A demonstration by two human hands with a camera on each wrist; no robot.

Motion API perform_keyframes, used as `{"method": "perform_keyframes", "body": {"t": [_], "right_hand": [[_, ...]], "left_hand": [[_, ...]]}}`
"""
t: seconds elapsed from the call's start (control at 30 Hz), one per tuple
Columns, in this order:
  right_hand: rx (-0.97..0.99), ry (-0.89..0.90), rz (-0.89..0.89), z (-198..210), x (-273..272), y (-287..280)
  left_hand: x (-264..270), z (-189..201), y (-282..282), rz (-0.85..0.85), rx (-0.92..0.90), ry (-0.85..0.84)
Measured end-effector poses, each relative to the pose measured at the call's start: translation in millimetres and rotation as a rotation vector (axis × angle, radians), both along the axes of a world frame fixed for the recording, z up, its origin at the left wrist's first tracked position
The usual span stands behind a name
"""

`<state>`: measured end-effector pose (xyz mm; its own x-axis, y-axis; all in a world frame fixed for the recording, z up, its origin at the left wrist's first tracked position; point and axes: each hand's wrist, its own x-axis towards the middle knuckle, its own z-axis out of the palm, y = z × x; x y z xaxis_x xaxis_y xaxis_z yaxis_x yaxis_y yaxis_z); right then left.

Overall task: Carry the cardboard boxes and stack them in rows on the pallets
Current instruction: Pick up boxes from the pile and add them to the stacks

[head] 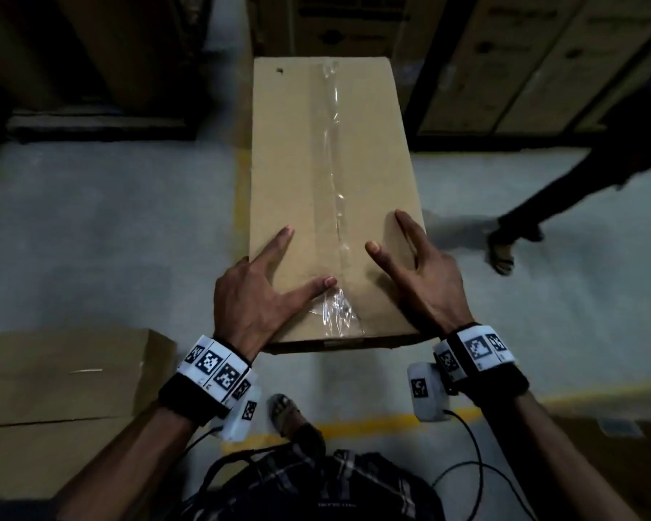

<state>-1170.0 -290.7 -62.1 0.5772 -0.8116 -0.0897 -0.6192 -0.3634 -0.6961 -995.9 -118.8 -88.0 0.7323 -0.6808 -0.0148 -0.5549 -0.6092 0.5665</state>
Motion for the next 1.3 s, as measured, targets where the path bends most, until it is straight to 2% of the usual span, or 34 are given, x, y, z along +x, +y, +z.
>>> {"method": "perform_keyframes", "body": {"t": [0.27, 0.6, 0.87, 1.1, 1.3], "right_hand": [[0.001, -0.008, 0.243, 4.9, 179.2, -43.3], [0.005, -0.021, 0.606, -12.4, 461.2, -99.2], [-0.001, -0.066, 0.909, 7.3, 687.5, -135.1], [0.003, -0.046, 1.139, 6.7, 851.7, -95.2], [-0.059, -0.032, 1.315, 3.5, 1009.4, -19.2]], "left_hand": [[132.7, 12.5, -7.2, 0.215, -0.015, 0.008], [334.1, 5.6, -30.9, 0.551, -0.013, 0.011], [483.5, 19.3, -63.0, 0.895, -0.021, 0.043], [593.3, 11.2, -37.8, 1.145, -0.094, 0.035], [717.9, -8.3, 21.2, 1.311, -0.167, 0.029]]}}
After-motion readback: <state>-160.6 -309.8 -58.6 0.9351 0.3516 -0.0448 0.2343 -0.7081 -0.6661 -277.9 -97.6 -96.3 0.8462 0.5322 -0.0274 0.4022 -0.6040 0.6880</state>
